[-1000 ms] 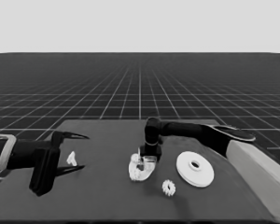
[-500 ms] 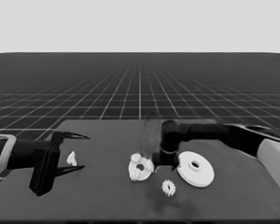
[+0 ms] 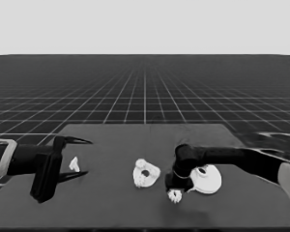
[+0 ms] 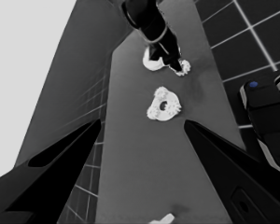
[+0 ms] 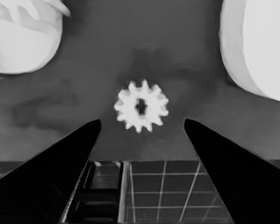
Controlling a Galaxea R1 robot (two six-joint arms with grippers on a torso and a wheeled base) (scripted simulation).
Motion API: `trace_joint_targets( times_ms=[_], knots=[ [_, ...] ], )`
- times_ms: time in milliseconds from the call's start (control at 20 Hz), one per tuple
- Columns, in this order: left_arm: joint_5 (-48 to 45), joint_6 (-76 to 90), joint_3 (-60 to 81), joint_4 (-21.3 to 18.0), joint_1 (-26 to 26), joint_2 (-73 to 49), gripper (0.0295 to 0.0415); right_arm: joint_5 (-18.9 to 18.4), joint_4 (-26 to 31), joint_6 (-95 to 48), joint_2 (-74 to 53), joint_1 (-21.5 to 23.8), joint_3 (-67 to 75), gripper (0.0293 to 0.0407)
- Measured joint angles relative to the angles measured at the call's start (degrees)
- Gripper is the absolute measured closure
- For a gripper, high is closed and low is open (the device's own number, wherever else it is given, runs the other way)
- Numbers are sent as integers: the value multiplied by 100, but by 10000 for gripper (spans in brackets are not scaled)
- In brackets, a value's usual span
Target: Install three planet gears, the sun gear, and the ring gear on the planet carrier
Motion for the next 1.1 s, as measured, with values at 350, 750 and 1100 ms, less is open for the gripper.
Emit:
trace_joint_targets(
  times_ms=[350, 750, 1100],
  knots=[
    [0, 0, 0, 0, 0, 0, 326, 146, -437, -237, 74, -452, -352, 315],
    [0, 0, 0, 0, 0, 0, 326, 149, -447, -243, 76, -458, -360, 390],
    [0, 0, 0, 0, 0, 0, 326, -82, 770, 271, -67, 765, 353, 390]
  ],
)
